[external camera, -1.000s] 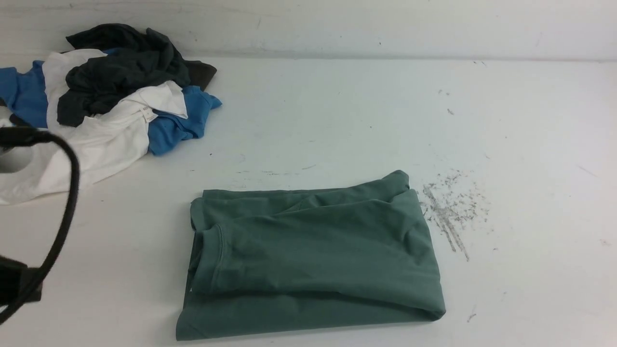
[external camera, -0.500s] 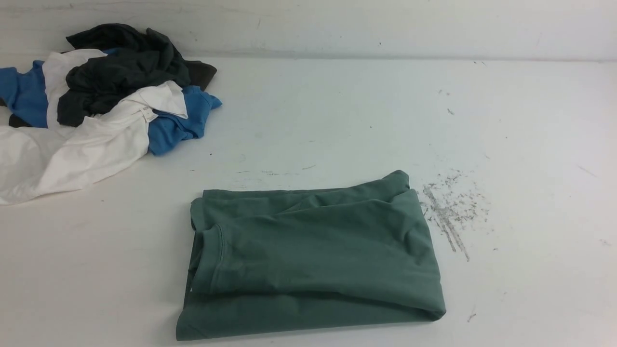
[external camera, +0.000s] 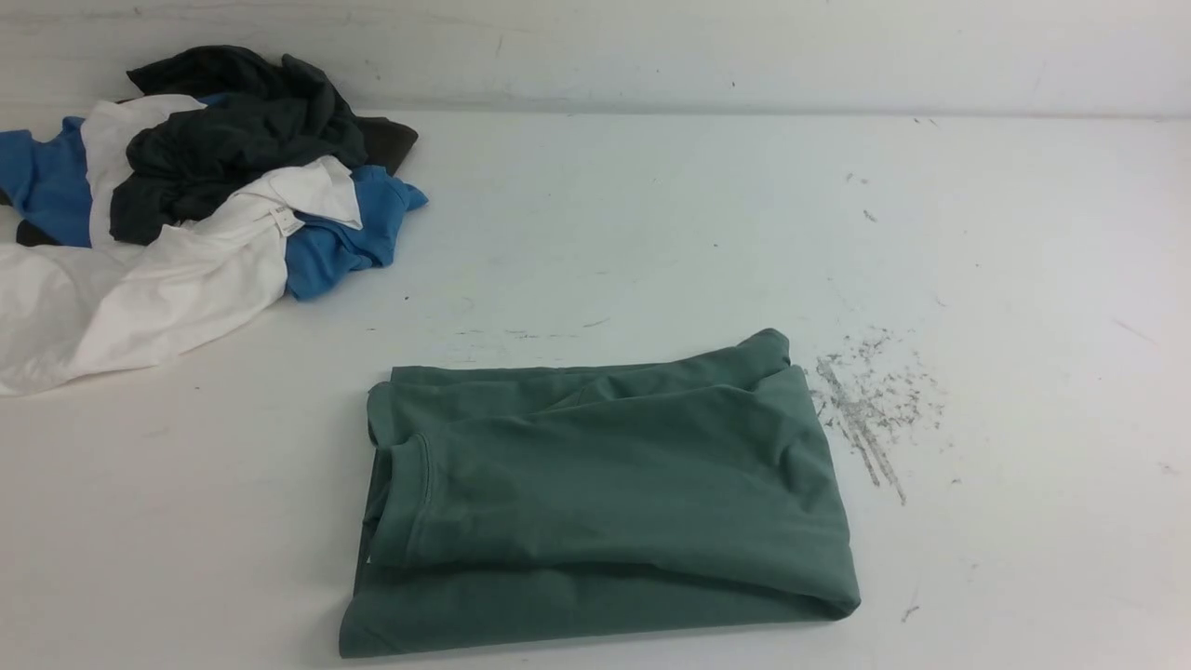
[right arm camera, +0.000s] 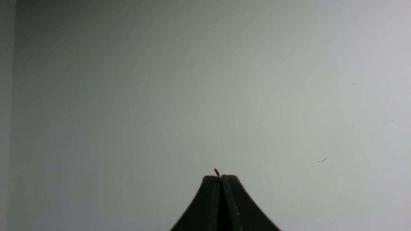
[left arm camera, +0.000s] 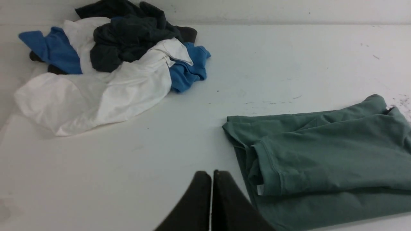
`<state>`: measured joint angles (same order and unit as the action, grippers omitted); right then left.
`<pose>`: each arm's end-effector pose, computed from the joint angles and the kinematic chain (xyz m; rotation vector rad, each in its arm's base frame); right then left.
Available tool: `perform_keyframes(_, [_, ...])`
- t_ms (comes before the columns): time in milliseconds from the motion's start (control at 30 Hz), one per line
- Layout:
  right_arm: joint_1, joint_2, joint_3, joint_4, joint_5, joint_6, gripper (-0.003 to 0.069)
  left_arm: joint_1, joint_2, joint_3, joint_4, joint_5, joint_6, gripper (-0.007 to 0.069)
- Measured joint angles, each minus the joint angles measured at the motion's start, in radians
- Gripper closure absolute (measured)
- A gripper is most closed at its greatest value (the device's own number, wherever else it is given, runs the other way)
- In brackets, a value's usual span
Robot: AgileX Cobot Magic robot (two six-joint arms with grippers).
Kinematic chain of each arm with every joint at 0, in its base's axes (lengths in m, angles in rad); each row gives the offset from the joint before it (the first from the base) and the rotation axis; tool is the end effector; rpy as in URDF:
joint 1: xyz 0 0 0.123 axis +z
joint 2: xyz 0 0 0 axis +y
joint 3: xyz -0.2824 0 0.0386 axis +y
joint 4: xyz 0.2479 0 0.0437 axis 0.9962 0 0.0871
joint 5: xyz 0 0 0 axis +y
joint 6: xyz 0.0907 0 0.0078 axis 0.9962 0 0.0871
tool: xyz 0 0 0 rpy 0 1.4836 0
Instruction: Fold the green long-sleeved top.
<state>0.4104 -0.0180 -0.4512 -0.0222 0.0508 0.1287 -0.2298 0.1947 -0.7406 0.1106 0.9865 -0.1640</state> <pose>-0.0018 -0.0009 0.3516 -0.1619 1.0639 0.4661 0.0065 0.0071 0.3503 0.0601 1.9212 -0.1349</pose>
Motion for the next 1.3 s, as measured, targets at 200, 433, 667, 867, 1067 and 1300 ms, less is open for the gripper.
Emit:
perform_keyframes(200, [0.0, 0.0, 0.0, 0.0, 0.0, 0.0, 0.0673, 0.026, -0.051, 0.095, 0.012, -0.166, 0.021, 0.0629])
perform_keyframes(433, [0.0, 0.0, 0.0, 0.0, 0.0, 0.0, 0.0673, 0.167, -0.197, 0.459, -0.065, -0.523, 0.14, 0.0629])
perform_keyframes(667, [0.0, 0.0, 0.0, 0.0, 0.0, 0.0, 0.0673, 0.205, -0.206, 0.748, -0.058, -0.664, 0.164, 0.0629])
perform_keyframes(867, [0.0, 0.0, 0.0, 0.0, -0.001, 0.0, 0.0673, 0.206, -0.206, 0.764, -0.043, -0.632, 0.164, 0.0629])
perform_keyframes(1067, [0.0, 0.0, 0.0, 0.0, -0.001, 0.0, 0.0673, 0.206, -0.206, 0.764, -0.043, -0.632, 0.164, 0.0629])
perform_keyframes(1300, [0.0, 0.0, 0.0, 0.0, -0.001, 0.0, 0.0673, 0.206, -0.206, 0.764, -0.043, -0.631, 0.164, 0.0629])
